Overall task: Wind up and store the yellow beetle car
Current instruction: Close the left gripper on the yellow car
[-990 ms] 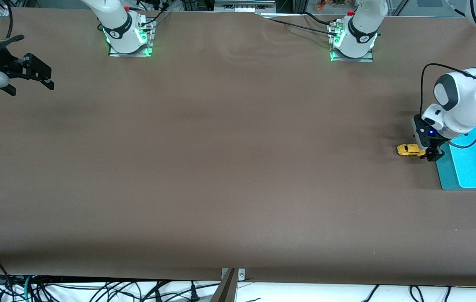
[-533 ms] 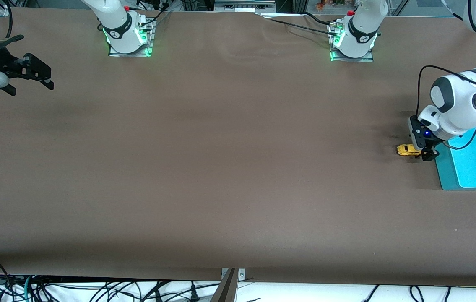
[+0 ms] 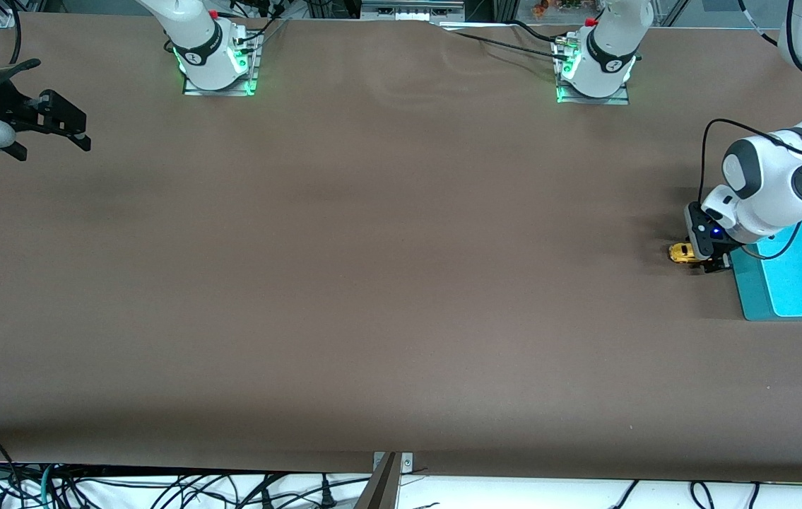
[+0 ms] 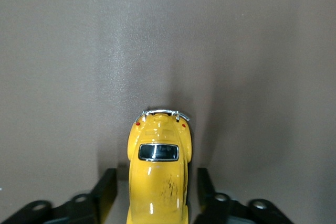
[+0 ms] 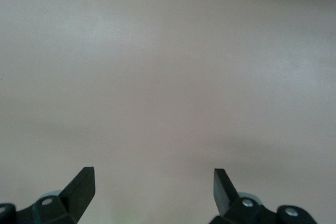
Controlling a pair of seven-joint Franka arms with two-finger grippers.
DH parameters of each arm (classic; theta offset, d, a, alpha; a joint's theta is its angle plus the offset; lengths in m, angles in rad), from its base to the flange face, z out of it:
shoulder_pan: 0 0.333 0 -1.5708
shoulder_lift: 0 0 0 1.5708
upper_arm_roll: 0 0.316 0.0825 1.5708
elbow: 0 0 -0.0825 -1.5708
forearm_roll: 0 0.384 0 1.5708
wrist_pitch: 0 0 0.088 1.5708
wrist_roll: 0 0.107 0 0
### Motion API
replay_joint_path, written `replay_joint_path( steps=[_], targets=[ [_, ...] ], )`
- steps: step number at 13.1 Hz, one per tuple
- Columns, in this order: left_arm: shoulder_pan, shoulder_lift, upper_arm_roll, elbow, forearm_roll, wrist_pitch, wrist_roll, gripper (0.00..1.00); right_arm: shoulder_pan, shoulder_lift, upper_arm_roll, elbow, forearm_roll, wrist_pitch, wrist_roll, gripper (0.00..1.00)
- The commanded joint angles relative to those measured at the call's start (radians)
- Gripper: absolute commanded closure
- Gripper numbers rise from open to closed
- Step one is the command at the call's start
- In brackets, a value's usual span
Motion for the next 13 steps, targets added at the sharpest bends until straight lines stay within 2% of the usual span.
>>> replay_joint_path(
  steps=[1,3,8,13],
  targets=[
    [0.006,0.013,-0.005,0.02,0.022,0.0,0.013,0.63,0.004,0.008,0.002,0.026,-0.015,-0.021,0.004,0.0],
    [0.006,0.012,-0.005,0.022,0.022,-0.001,0.013,0.71,0.004,0.008,0.002,0.026,-0.015,-0.021,0.005,0.0],
    [0.002,-0.004,-0.01,0.031,0.022,-0.016,0.013,0.72,0.004,0.019,0.003,0.026,-0.02,-0.021,-0.002,0.0],
    [-0.003,-0.059,-0.041,0.101,0.012,-0.182,0.012,0.72,0.005,0.02,0.003,0.026,-0.021,-0.018,-0.002,0.0]
  ],
)
